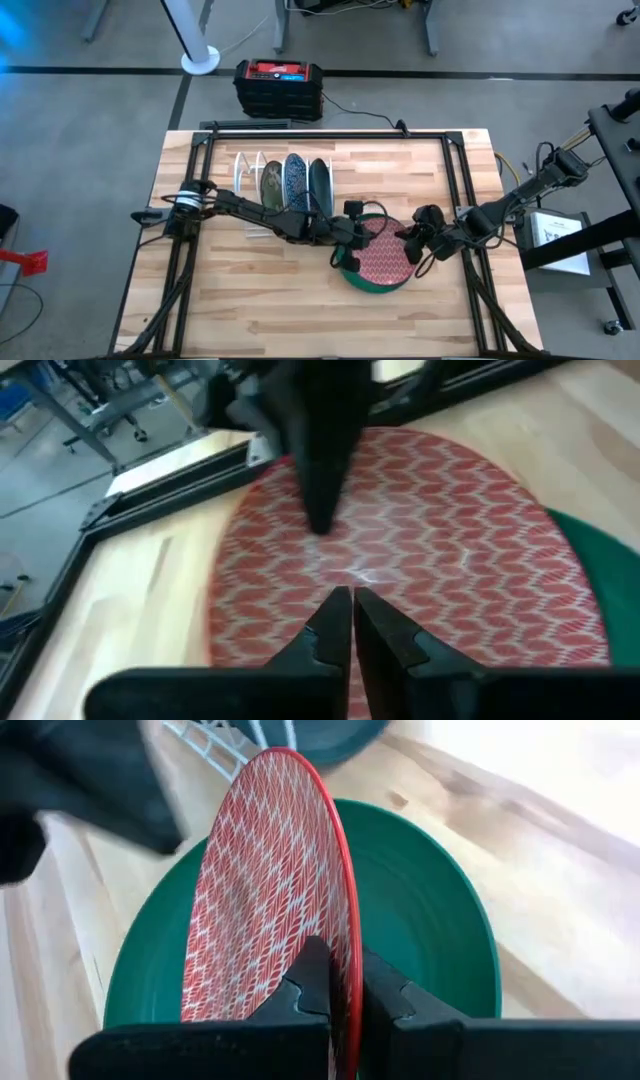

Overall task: Sort dishes
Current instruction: Put the orange patterned plate into the dish rack

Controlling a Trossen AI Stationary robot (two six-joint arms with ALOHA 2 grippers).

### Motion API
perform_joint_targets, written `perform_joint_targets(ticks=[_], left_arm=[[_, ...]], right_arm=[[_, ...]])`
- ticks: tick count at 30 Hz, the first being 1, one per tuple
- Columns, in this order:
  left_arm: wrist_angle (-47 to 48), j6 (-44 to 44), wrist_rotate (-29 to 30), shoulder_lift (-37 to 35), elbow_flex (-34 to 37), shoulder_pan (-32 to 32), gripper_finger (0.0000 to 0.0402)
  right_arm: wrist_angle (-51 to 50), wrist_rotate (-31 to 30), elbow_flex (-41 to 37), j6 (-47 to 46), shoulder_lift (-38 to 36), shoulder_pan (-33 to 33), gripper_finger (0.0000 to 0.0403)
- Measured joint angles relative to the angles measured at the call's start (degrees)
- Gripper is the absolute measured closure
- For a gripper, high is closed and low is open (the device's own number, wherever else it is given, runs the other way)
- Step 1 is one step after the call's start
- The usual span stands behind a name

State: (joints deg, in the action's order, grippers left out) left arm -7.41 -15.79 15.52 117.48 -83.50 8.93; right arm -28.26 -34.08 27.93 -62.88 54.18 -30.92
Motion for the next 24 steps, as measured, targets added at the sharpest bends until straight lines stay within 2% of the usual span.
perform_joint_targets(ticks=[6,15,24], left_arm=[[1.58,1.89,0.91,-1.77,0.02,-1.26,0.0344],[4.74,2.83,2.11,-6.56,0.02,-1.35,0.0231],[11.15,5.42,1.89,-5.97,0.09,-2.79,0.0162]], right_arm=[[-1.77,-0.27,3.17,6.66,0.26,-0.22,0.0403],[-13.64,-1.10,11.19,6.37,5.13,-0.22,0.0402],[-14.76,-1.93,17.06,17.43,9.99,-0.53,0.0403]])
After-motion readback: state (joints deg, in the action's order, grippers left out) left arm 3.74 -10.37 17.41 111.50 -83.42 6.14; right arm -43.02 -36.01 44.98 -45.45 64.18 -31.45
